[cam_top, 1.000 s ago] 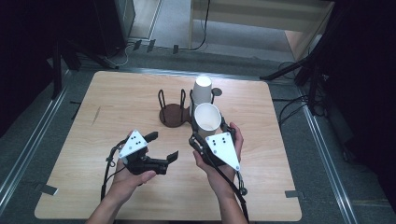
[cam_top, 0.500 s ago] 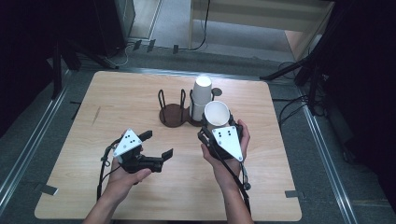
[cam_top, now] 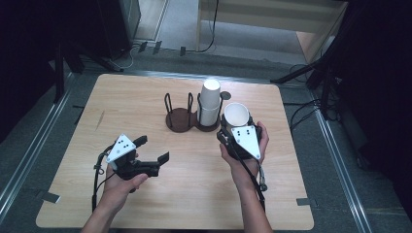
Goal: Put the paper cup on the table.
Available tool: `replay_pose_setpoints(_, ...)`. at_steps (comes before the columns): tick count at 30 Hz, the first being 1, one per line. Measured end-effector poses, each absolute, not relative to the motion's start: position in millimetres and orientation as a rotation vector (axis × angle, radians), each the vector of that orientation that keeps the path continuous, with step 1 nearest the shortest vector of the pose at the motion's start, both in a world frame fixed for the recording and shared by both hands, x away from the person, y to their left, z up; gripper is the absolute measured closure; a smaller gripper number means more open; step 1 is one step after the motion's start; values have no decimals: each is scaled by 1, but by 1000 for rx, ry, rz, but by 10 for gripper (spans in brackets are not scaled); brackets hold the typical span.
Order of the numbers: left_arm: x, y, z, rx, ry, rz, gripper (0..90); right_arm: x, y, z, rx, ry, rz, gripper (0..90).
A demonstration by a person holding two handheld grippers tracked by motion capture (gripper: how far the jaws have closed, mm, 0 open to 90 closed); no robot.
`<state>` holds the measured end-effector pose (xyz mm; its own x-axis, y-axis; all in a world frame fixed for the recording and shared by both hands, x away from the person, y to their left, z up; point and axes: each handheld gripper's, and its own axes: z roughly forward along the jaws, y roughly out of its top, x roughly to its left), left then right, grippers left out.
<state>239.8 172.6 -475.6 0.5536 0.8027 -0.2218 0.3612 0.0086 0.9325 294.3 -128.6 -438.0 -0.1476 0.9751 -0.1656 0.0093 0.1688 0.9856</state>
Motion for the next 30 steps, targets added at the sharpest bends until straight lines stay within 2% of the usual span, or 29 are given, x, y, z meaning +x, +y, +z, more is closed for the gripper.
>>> replay_pose_setpoints(17, 233, 206, -489, 1569, 1110, 504, 8, 326, -170, -458, 1090, 1349, 1173, 298)
replay_pose_setpoints(30, 226, 247, -508, 1523, 1232, 579, 8, 353, -192, -478, 1168, 1316, 1183, 299)
